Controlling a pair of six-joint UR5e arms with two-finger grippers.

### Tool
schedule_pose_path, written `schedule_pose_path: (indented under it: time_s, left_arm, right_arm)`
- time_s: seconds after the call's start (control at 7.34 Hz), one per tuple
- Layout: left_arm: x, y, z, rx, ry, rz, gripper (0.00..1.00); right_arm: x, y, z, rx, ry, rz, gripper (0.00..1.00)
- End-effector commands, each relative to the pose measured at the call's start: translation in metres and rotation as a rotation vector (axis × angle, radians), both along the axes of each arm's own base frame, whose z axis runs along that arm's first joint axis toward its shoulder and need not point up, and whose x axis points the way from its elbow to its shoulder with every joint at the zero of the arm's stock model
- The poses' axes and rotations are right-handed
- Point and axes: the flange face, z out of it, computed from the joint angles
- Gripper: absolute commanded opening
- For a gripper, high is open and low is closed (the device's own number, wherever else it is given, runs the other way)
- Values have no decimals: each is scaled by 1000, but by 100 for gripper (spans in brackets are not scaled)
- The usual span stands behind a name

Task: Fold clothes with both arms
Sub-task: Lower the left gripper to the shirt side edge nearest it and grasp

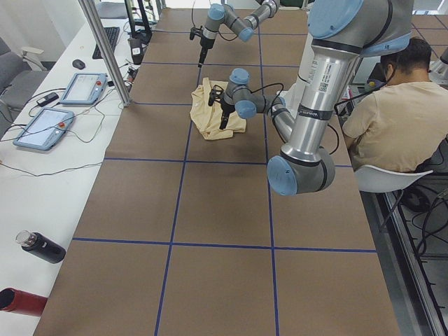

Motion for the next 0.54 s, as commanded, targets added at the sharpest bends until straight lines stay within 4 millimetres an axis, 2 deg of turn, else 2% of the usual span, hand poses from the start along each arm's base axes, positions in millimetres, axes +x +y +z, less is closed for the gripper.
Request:
schedule_pose_path:
  time_s: [0.0, 0.41]
  left_arm:
    - [38, 50, 8, -37, 0, 20, 97]
    - [40, 52, 12, -42, -6, 21, 67]
  right_arm:
    - [0, 0, 0, 1, 1, 1, 100]
    - [-2, 1, -2, 2, -3, 1, 100]
